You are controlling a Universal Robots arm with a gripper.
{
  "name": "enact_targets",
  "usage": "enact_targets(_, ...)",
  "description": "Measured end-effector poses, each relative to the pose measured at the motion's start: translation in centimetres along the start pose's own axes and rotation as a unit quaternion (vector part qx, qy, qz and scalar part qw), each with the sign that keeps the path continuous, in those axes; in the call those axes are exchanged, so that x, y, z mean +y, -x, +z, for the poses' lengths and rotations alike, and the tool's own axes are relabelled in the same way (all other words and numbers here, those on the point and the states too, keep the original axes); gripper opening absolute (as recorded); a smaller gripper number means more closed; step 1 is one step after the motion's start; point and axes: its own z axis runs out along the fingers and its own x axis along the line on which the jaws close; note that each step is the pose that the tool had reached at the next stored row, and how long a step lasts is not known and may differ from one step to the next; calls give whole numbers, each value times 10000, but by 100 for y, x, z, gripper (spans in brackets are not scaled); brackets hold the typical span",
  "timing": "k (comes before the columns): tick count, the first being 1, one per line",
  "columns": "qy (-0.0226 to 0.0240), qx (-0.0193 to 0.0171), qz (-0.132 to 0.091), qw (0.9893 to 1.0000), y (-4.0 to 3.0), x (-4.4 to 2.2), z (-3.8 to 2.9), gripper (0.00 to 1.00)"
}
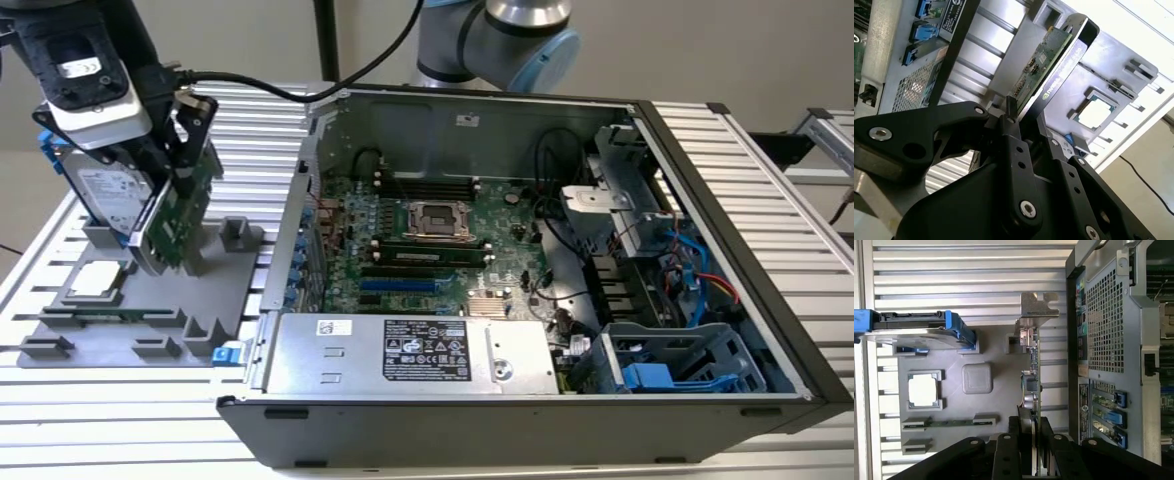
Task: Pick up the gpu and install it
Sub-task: 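Pick up the gpu and move the gpu toward the slot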
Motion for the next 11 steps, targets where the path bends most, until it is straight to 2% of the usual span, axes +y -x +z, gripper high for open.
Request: enact_targets(11, 0, 0, 0, 10000, 6, 6, -114, 0)
